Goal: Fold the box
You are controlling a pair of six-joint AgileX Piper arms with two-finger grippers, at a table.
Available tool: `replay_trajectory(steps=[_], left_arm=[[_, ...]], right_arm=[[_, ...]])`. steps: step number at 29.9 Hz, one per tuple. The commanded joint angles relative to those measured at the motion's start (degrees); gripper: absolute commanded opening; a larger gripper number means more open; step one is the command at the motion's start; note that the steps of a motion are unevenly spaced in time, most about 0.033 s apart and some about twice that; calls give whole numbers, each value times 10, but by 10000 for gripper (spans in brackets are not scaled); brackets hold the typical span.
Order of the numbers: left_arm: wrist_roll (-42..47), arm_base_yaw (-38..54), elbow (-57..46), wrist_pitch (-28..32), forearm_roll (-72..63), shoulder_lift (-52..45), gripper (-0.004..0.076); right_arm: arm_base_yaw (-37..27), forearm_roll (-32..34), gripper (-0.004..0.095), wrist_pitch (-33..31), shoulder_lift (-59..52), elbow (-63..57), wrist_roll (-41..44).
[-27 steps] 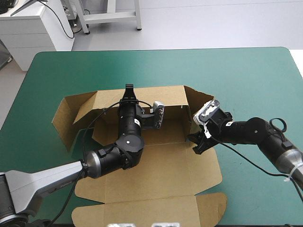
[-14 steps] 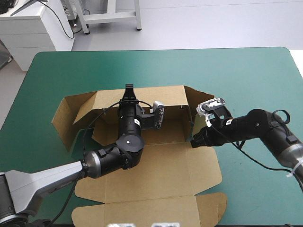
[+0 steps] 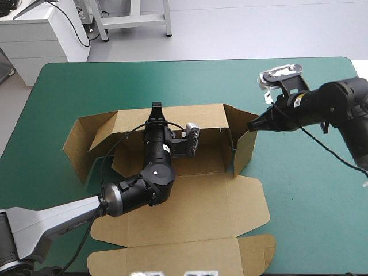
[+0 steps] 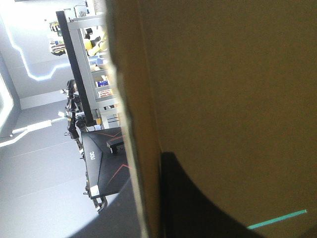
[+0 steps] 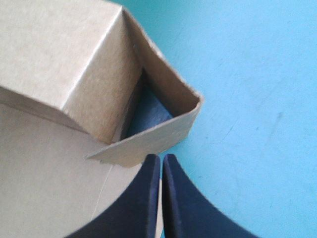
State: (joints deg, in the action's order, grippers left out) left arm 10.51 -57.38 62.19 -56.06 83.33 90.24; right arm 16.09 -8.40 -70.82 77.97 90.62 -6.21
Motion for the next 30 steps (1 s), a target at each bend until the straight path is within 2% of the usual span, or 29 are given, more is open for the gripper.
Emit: replay_trajectory(steps=[1, 8, 13, 19, 25, 30], left_arm=[[4, -2, 12, -21, 30, -22, -8], [4, -2, 12, -21, 30, -22, -8], [3, -2, 12, -21, 30, -22, -8], [3, -2, 12, -21, 30, -22, -8], [3, -2, 12, -21, 30, -22, -8], [3, -2, 12, -21, 30, -22, -8]], right_arm=[[-3, 16, 0, -4, 22, 88, 13], [-4, 18, 0, -4, 117, 194, 20], [-4, 23, 0, -4, 191, 228, 20], [-4, 23, -1, -5, 243, 230, 30], [-4, -2, -2, -5, 242, 215, 28], [-4, -23, -2, -5, 226, 154, 9]])
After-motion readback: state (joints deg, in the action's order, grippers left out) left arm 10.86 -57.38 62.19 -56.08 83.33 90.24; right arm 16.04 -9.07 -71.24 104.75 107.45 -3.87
